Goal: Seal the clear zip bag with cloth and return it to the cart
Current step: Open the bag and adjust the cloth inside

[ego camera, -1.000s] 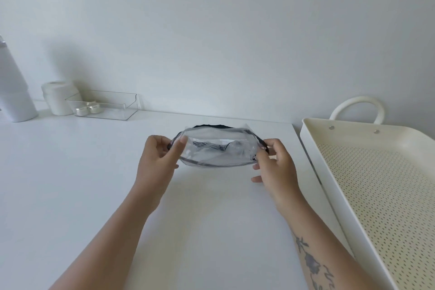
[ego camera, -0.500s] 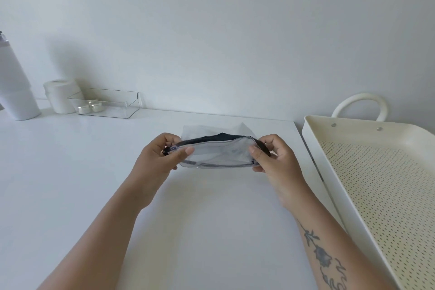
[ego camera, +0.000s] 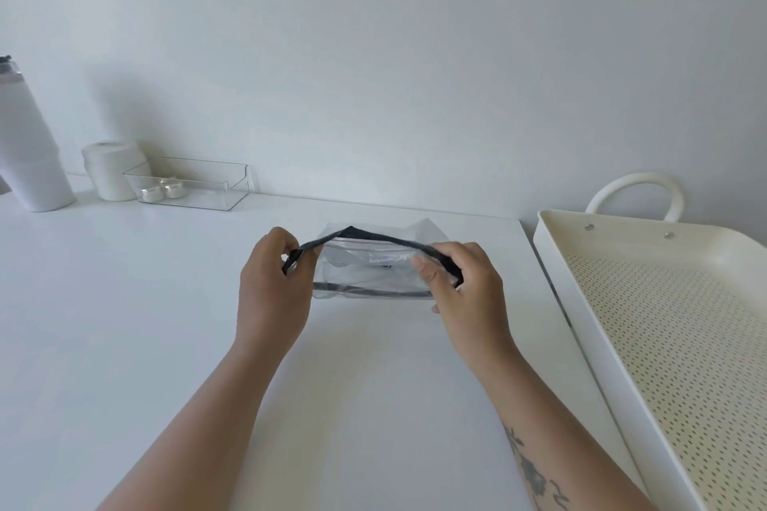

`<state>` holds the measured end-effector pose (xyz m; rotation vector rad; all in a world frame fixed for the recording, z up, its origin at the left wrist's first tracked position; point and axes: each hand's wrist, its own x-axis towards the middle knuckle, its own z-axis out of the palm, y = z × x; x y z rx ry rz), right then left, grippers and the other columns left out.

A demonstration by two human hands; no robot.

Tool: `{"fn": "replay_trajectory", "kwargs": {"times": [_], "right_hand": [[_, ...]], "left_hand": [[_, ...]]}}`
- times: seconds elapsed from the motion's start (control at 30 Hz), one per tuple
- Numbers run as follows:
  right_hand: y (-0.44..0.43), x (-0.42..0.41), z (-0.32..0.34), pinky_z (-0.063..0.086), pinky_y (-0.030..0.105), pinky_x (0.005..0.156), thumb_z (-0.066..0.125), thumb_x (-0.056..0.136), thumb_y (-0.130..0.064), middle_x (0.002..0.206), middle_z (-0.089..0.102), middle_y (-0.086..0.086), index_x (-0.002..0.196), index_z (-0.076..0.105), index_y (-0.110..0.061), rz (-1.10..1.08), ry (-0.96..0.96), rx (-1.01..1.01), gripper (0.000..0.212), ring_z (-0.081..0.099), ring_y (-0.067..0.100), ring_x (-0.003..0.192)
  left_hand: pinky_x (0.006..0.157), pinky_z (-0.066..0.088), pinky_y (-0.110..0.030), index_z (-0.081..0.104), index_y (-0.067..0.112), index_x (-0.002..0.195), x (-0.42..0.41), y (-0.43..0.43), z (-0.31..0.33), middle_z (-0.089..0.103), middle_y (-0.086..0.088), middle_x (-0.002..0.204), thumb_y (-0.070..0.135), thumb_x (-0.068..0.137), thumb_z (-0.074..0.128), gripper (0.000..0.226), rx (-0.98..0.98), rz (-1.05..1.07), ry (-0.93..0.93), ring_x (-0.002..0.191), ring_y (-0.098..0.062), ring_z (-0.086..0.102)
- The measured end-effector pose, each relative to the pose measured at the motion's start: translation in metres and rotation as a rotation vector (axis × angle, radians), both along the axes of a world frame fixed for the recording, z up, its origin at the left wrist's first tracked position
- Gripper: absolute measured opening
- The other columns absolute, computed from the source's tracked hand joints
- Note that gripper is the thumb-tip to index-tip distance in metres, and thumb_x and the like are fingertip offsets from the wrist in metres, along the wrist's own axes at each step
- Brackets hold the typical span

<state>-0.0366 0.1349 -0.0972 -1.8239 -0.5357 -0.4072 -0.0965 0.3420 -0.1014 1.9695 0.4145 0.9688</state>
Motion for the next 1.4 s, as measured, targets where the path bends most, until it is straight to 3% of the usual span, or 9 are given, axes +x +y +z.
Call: {"fn": "replay_trajectory", "kwargs": {"times": [0.1, 0.2, 0.4, 0.7, 0.93, 1.1, 1.23, 1.3, 1.4], "right_hand": [[-0.001, 0.000, 0.001, 0.043, 0.012, 0.071, 0.067, 0.087, -0.029, 0.086, 0.059, -0.005, 0.093, 0.069, -0.020, -0.015, -0.050, -0.020, 0.011, 0.058, 0.005, 0.082], [-0.001, 0.000, 0.006, 0.039, 0.005, 0.070, 0.070, 0.086, -0.026, 0.088, 0.060, -0.003, 0.099, 0.072, -0.019, -0.017, -0.030, -0.008, 0.014, 0.057, 0.001, 0.083], [0.000, -0.002, 0.007, 0.039, 0.007, 0.068, 0.069, 0.086, -0.031, 0.087, 0.058, -0.004, 0.093, 0.072, -0.028, 0.058, 0.033, 0.007, 0.008, 0.056, 0.003, 0.081], [-0.001, -0.003, -0.001, 0.046, 0.031, 0.052, 0.068, 0.086, -0.035, 0.081, 0.055, -0.006, 0.087, 0.062, -0.025, -0.453, -0.121, -0.314, 0.012, 0.058, 0.019, 0.064], [-0.009, 0.002, -0.003, 0.049, 0.015, 0.076, 0.065, 0.089, -0.013, 0.104, 0.059, -0.010, 0.116, 0.066, -0.024, -0.002, -0.070, -0.195, 0.029, 0.058, 0.000, 0.092], [-0.003, 0.003, -0.002, 0.050, 0.032, 0.062, 0.055, 0.090, -0.011, 0.085, 0.057, -0.006, 0.109, 0.067, -0.024, -0.290, -0.104, -0.310, 0.026, 0.060, 0.019, 0.072], [-0.002, 0.002, -0.003, 0.054, 0.034, 0.048, 0.053, 0.087, -0.010, 0.061, 0.053, -0.006, 0.098, 0.066, -0.025, -0.182, 0.280, 0.014, 0.022, 0.064, 0.017, 0.052], [-0.005, 0.002, -0.001, 0.051, 0.027, 0.041, 0.060, 0.086, -0.015, 0.067, 0.057, 0.002, 0.097, 0.067, -0.023, -0.102, 0.448, 0.187, 0.015, 0.063, 0.014, 0.047], [-0.011, 0.004, 0.003, 0.053, 0.025, 0.050, 0.071, 0.085, -0.024, 0.084, 0.065, 0.004, 0.098, 0.070, -0.020, 0.102, 0.596, 0.351, 0.014, 0.070, 0.017, 0.065]], "left_hand": [[0.051, 0.036, -0.034, 0.038, 0.027, 0.071, 0.000, 0.000, 0.001, 0.052, -0.005, 0.069, 0.027, 0.091, 0.060, 0.030, -0.020, -0.026, -0.008, 0.063, -0.032, 0.050], [0.049, 0.034, -0.031, 0.039, 0.027, 0.072, 0.000, 0.001, 0.001, 0.050, 0.001, 0.067, 0.027, 0.091, 0.060, 0.029, -0.010, -0.023, -0.021, 0.059, -0.024, 0.044], [0.058, 0.040, -0.014, 0.056, 0.039, 0.084, 0.000, 0.004, 0.000, 0.058, 0.012, 0.082, 0.030, 0.089, 0.064, 0.014, 0.046, -0.079, -0.033, 0.077, -0.001, 0.054], [0.058, 0.038, -0.012, 0.064, 0.040, 0.079, 0.002, 0.001, -0.004, 0.054, 0.014, 0.080, 0.020, 0.088, 0.065, 0.022, 0.160, -0.097, -0.034, 0.074, -0.003, 0.056], [0.062, 0.038, -0.017, 0.054, 0.043, 0.076, 0.001, 0.008, 0.000, 0.059, 0.012, 0.088, 0.025, 0.094, 0.055, 0.026, 0.025, 0.084, -0.031, 0.083, 0.008, 0.052], [0.058, 0.039, -0.013, 0.056, 0.037, 0.076, 0.001, 0.006, 0.002, 0.060, 0.010, 0.089, 0.030, 0.093, 0.058, 0.018, 0.011, 0.089, -0.014, 0.073, 0.003, 0.057], [0.057, 0.055, -0.018, 0.061, 0.032, 0.092, 0.000, 0.001, 0.003, 0.063, 0.001, 0.097, 0.038, 0.084, 0.068, 0.012, -0.462, -0.121, -0.056, 0.060, -0.015, 0.071], [0.075, 0.060, -0.031, 0.060, 0.016, 0.108, -0.001, 0.004, 0.003, 0.065, -0.010, 0.101, 0.033, 0.085, 0.072, 0.032, -0.769, -0.308, -0.051, 0.077, -0.023, 0.074], [0.084, 0.059, -0.036, 0.061, 0.002, 0.106, -0.003, 0.008, 0.004, 0.074, -0.012, 0.091, 0.022, 0.089, 0.068, 0.027, -0.907, -0.431, -0.054, 0.084, -0.027, 0.073]]}}
